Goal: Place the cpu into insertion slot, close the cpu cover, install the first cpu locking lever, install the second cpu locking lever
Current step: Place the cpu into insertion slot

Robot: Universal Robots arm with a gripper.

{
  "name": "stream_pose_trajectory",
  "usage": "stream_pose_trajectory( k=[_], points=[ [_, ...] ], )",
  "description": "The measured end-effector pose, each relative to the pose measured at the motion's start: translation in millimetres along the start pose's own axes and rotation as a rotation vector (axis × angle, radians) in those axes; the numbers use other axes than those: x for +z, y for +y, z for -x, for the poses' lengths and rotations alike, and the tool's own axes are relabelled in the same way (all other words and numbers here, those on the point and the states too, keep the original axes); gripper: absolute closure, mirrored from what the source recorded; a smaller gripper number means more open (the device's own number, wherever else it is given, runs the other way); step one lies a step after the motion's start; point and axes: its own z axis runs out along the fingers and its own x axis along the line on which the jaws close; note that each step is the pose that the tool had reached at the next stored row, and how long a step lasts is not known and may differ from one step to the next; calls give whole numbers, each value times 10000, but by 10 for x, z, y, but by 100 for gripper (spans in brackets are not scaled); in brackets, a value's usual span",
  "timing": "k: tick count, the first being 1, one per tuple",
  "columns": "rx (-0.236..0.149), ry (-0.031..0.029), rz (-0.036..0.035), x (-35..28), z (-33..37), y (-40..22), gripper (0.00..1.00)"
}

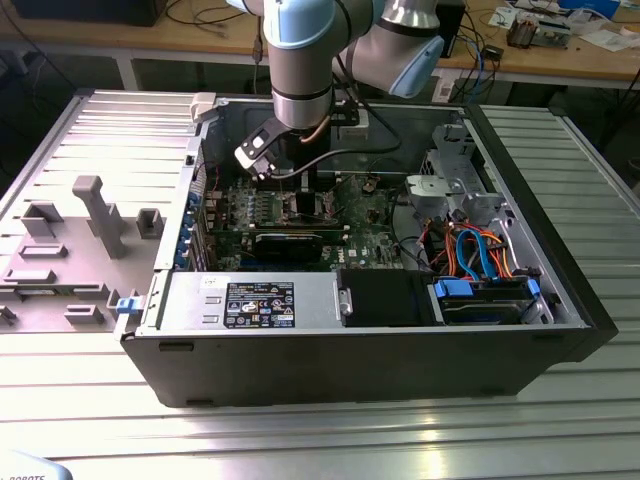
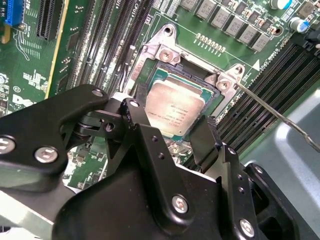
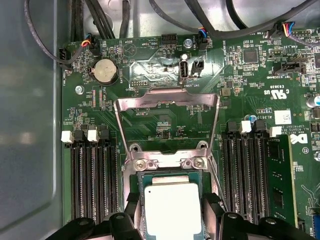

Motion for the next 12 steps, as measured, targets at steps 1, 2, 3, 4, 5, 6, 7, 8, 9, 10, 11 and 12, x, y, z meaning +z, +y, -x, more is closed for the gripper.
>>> stream_pose_trajectory(
  k=[1,2,3,4,5,6,7,8,9,10,11,12],
  points=[
    [0,1,0,1,0,0,39],
    [1,3,1,1,-2,-1,39],
    [1,3,2,2,-2,0,39],
    [1,2,1,1,-3,-1,39],
    [2,2,1,1,-6,-1,39],
    [4,10,0,1,-12,-2,39],
    [4,36,-1,2,-12,-2,39],
    [6,51,-1,3,-12,-1,39],
    [6,51,-1,4,-12,-1,39],
    [6,52,-1,4,-12,-1,39],
    [4,51,-2,4,-12,3,39],
    [4,47,-1,5,-12,7,39]
  ],
)
